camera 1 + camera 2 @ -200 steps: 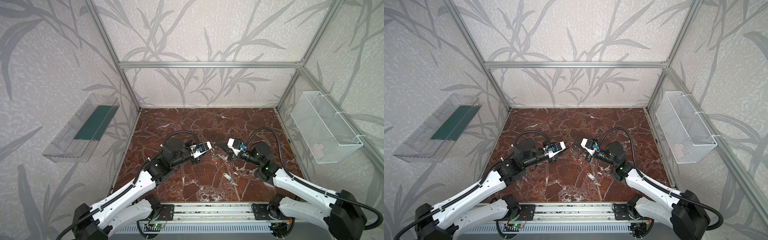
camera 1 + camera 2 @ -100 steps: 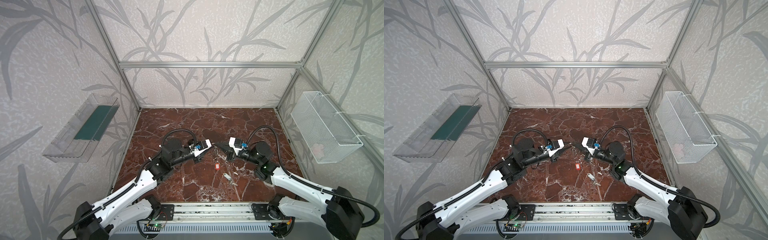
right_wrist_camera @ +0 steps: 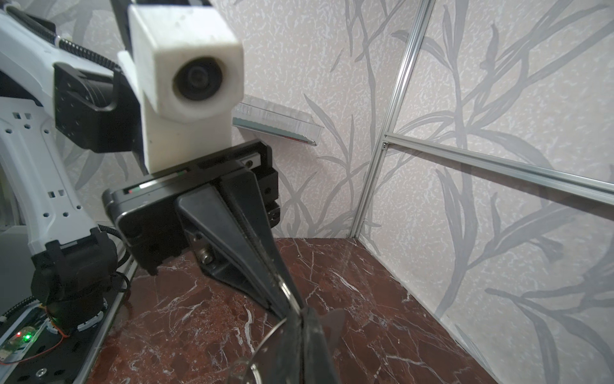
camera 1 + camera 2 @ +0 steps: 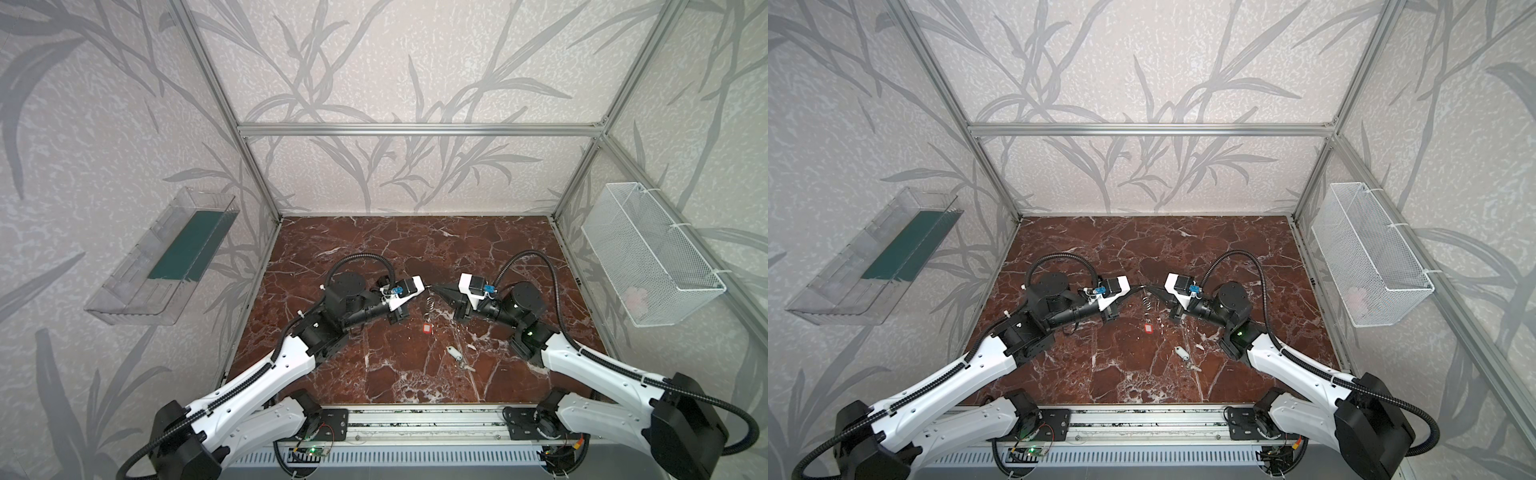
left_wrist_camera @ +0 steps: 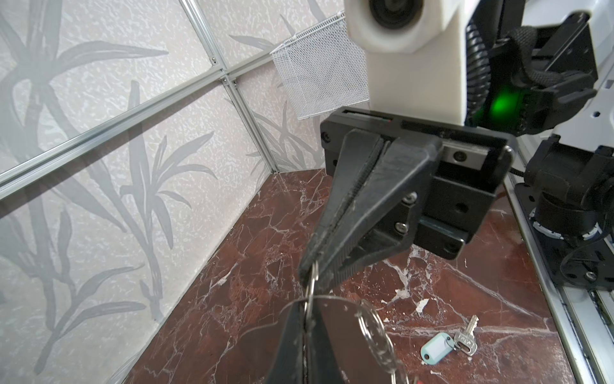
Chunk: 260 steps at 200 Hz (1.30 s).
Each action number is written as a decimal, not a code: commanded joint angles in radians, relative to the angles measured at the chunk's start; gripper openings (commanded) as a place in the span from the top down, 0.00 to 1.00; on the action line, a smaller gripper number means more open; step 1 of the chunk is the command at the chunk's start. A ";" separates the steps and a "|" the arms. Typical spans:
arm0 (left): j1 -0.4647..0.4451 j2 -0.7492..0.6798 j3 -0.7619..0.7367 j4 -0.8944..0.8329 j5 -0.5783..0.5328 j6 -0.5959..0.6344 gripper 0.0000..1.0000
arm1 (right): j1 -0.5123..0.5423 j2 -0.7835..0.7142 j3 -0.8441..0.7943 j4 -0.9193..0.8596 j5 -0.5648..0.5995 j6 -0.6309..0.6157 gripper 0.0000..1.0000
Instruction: Put the keys on the keyring
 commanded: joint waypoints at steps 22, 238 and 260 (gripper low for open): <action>-0.006 0.050 0.153 -0.271 -0.037 0.185 1.00 | 0.002 -0.098 0.017 -0.219 0.166 -0.182 0.71; -0.141 0.173 0.363 -0.537 -0.246 0.466 1.00 | 0.049 -0.115 0.105 -0.477 0.137 -0.490 0.91; -0.147 0.179 0.363 -0.536 -0.247 0.472 1.00 | 0.049 -0.106 0.108 -0.475 0.131 -0.483 0.97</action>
